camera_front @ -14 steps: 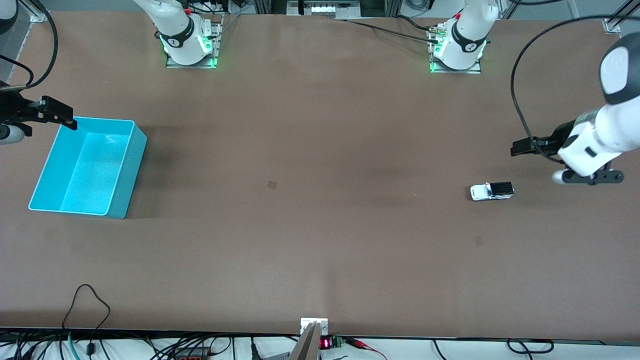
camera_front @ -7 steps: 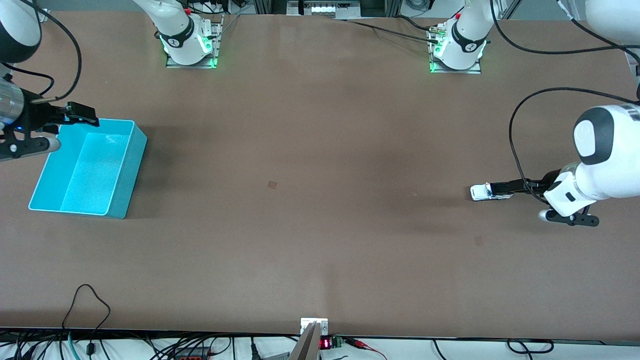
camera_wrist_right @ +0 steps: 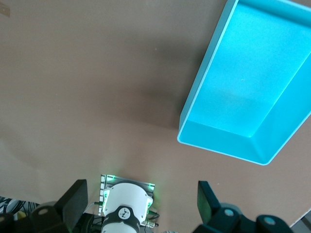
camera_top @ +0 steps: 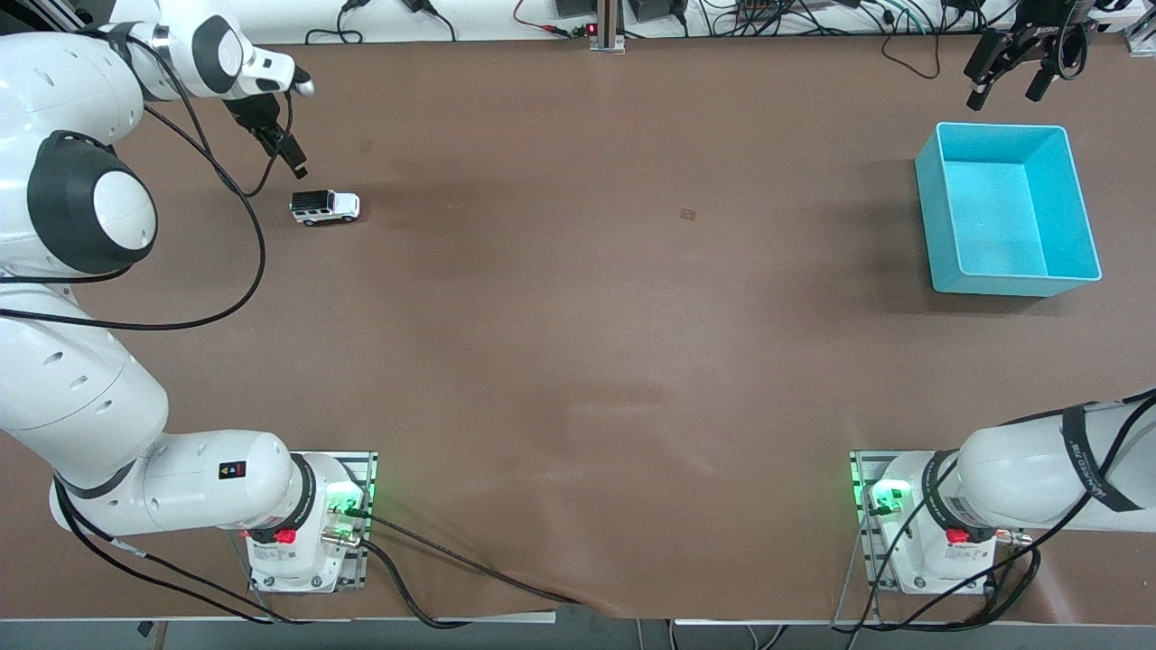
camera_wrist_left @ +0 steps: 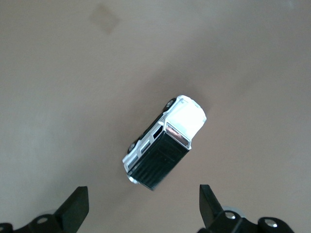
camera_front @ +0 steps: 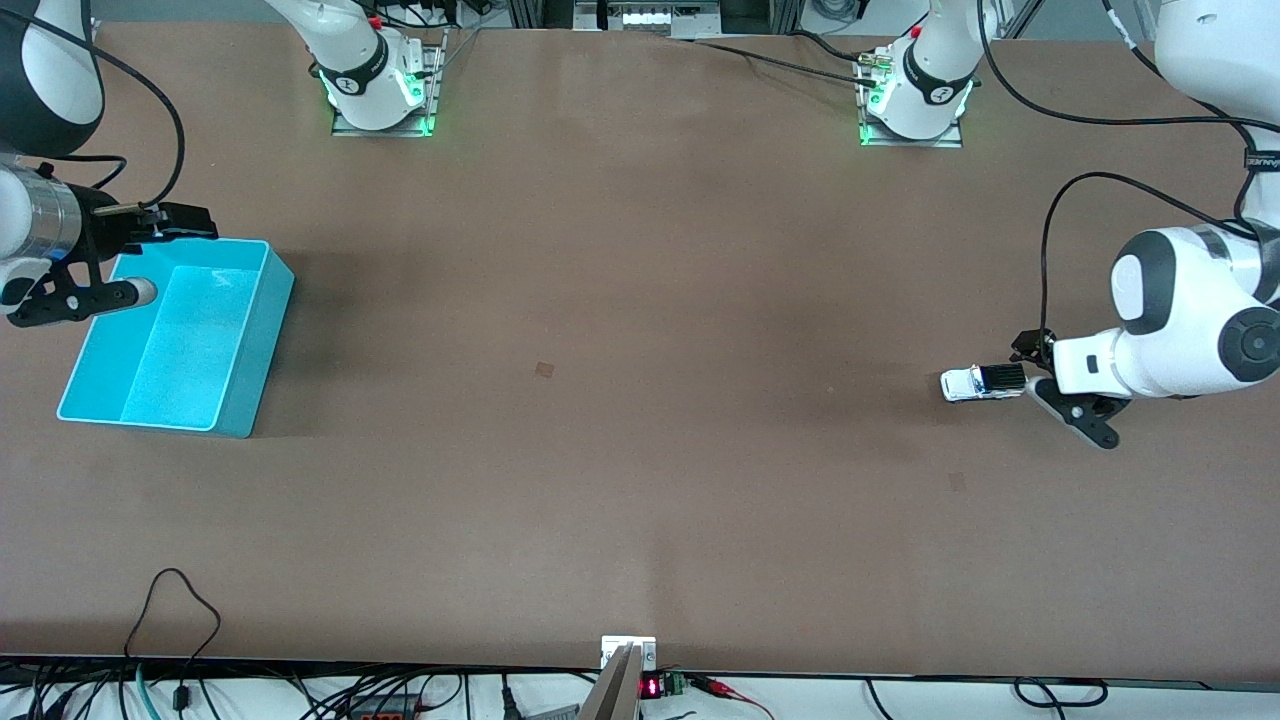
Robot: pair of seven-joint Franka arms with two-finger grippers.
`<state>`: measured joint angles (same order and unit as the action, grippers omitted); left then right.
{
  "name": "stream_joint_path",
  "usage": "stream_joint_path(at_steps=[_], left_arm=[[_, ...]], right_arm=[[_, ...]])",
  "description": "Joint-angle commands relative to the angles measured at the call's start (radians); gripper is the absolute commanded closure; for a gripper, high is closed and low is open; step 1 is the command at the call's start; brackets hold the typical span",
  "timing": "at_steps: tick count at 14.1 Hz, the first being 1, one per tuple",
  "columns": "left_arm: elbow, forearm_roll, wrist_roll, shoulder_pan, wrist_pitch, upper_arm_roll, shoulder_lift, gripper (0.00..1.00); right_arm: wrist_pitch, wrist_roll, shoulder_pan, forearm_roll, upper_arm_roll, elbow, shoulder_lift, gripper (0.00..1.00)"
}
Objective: Wind and store white jeep toy
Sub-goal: 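Lower the left gripper over the jeep while the right gripper shifts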
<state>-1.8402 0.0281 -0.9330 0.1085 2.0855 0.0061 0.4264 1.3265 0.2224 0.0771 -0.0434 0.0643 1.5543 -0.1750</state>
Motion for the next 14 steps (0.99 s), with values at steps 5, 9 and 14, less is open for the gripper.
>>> stream_joint_path(at_steps=[5,9,14], left_arm=[[-0.135,0.015,-0.481,0.031,0.197,-0.018,-0.029,0.0],[-0.194,0.015,-0.489,0.03,0.231,-0.04,-0.028,0.0],[-0.243,0.018,-0.572,0.033,0.352,-0.043,-0.009,0.0]], right_arm=[[-0.03,0.002,0.0,-0.006,0.0,-0.003,0.002,0.0],[-0.03,0.002,0.0,-0.006,0.0,-0.002,0.002,0.0],[-0.032,0.002,-0.002,-0.006,0.0,-0.003,0.002,0.0]])
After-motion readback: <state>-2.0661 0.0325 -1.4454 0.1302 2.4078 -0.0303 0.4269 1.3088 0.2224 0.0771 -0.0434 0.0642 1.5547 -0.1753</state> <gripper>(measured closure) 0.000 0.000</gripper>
